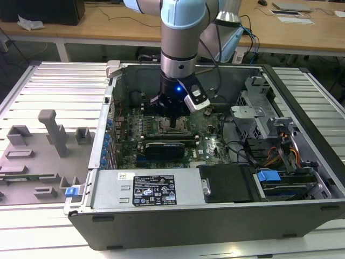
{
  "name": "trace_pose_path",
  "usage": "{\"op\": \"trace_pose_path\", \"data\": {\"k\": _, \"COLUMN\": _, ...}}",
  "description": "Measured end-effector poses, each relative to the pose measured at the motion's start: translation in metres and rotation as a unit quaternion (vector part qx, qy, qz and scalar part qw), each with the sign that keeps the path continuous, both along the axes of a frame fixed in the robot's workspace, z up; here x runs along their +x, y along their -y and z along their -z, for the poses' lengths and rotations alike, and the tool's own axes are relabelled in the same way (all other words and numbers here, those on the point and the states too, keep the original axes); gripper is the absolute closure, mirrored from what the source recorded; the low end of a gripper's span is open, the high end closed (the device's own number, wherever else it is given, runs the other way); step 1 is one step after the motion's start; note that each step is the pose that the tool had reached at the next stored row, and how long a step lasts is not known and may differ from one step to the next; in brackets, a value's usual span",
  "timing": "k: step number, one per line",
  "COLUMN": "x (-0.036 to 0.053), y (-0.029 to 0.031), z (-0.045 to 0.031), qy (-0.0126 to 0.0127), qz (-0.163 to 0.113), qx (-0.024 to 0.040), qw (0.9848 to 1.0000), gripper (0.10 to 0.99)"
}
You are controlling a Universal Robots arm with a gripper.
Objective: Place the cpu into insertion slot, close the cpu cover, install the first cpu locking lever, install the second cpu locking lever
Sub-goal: 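Close the cpu cover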
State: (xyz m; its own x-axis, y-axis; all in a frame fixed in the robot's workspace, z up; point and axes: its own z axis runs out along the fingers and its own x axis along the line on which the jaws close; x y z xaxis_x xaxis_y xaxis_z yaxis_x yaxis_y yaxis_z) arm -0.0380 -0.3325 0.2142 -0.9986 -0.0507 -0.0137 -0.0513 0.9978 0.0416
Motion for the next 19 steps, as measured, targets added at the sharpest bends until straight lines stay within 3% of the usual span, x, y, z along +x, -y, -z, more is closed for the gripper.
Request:
{"op": "trace_pose_path", "data": {"k": 5, "x": 0.0003, "y": -0.0005, "z": -0.0114, "qy": 0.0, "qz": 0.0, "qx": -0.0004, "qw": 1.0, "gripper": 0.98}}
{"op": "trace_pose_path", "data": {"k": 8, "x": 0.0003, "y": -0.0006, "z": -0.0266, "qy": 0.0, "qz": 0.0, "qx": -0.0021, "qw": 1.0, "gripper": 0.98}}
{"op": "trace_pose_path", "data": {"k": 11, "x": 0.0003, "y": -0.0006, "z": -0.0362, "qy": 0.0, "qz": 0.0, "qx": -0.0026, "qw": 1.0, "gripper": 0.98}}
{"op": "trace_pose_path", "data": {"k": 19, "x": 0.0003, "y": -0.0007, "z": -0.0381, "qy": 0.0, "qz": 0.0, "qx": -0.0027, "qw": 1.0, "gripper": 0.98}}
